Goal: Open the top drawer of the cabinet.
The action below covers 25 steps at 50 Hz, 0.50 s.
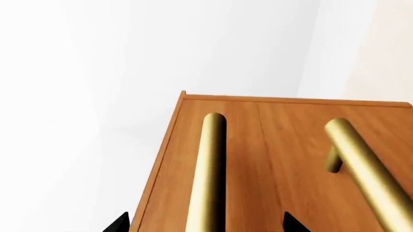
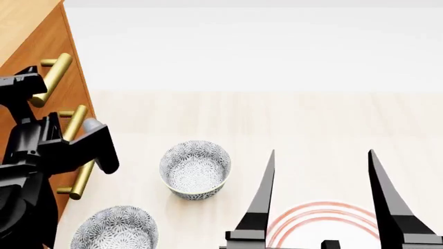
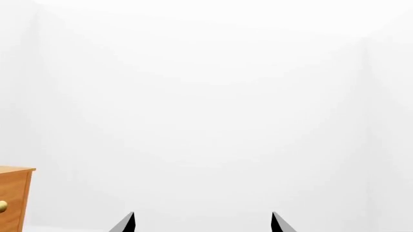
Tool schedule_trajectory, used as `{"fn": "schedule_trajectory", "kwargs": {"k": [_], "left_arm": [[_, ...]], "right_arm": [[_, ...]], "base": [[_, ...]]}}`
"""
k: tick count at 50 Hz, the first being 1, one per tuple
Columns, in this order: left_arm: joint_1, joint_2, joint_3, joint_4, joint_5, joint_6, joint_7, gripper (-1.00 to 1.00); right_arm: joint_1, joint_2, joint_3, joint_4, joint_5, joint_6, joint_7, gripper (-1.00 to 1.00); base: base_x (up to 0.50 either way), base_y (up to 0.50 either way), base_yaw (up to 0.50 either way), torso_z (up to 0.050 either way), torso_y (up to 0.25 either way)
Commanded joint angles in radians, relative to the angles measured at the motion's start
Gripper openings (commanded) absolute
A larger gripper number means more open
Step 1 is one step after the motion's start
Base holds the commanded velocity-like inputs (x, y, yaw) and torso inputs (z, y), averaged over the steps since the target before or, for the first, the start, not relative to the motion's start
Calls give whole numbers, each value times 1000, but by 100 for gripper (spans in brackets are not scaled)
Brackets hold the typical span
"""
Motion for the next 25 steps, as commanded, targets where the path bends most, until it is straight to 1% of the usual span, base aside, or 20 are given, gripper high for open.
{"fn": "schedule_trajectory", "kwargs": {"k": [1,8,9,25], "left_arm": [[-13,11,5,-37,3,12,5,100],[-18,11,5,-40,6,14,5,100],[-17,10,3,-36,13,16,-10,-100],[-13,9,13,-16,19,9,-3,-100]], "right_arm": [[1,4,0,0,5,-1,5,100],[-2,7,-1,5,7,-9,7,100],[-2,8,-1,5,7,-10,7,100],[-3,13,-8,12,9,-18,13,100]], "base": [[0,0,0,0,0],[0,0,0,0,0],[0,0,0,0,0],[0,0,0,0,0]]}}
